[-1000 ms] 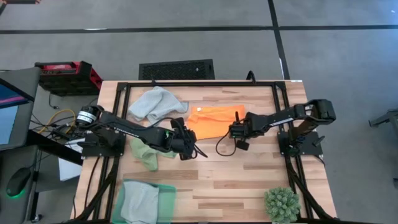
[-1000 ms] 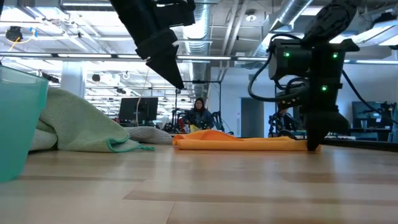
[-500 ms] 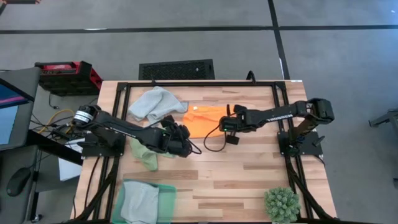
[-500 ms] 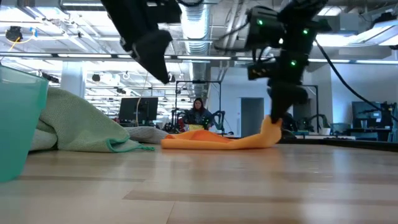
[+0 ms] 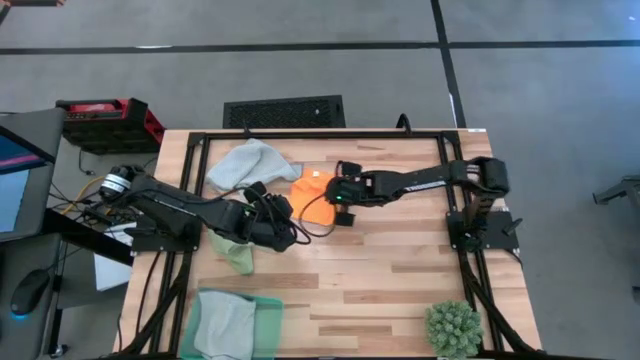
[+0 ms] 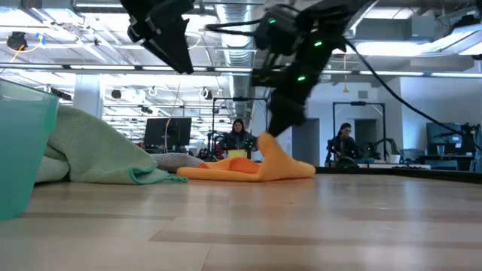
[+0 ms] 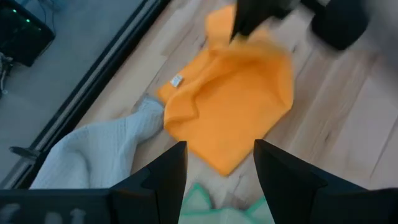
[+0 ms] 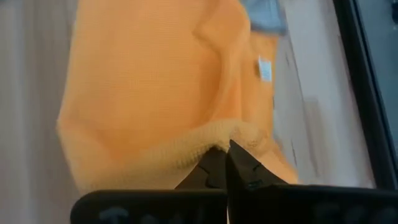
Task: Fold microfiber towels
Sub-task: Fold the yellow microfiber cloth
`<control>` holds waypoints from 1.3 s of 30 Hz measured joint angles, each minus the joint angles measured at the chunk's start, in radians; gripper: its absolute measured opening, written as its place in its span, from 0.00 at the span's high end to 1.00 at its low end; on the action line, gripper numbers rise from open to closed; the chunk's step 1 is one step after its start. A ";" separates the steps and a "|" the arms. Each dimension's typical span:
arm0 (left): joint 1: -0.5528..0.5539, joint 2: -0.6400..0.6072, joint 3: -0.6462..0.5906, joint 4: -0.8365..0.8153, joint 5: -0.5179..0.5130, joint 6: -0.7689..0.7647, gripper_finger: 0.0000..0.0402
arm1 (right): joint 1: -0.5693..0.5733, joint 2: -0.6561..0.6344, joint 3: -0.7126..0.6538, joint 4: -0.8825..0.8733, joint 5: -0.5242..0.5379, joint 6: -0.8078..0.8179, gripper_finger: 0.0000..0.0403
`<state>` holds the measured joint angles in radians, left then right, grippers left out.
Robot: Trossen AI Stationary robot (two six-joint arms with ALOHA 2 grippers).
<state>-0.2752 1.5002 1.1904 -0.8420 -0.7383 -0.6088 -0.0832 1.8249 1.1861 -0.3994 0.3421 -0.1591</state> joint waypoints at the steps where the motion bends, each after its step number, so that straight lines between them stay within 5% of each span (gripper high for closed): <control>1: 0.000 0.000 0.000 0.002 0.000 -0.006 0.56 | -0.005 0.022 0.023 0.001 -0.002 -0.006 0.99; 19: -0.001 0.001 0.000 -0.056 0.020 -0.024 0.56 | -0.014 0.268 0.355 0.044 -0.005 -0.217 0.99; 39: 0.000 0.001 0.000 -0.065 0.016 -0.032 0.56 | -0.011 0.292 0.380 0.173 -0.140 -0.391 0.98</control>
<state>-0.2756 1.5013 1.1904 -0.9073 -0.7227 -0.6411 -0.0940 2.1170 1.5658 -0.2262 0.2026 -0.5503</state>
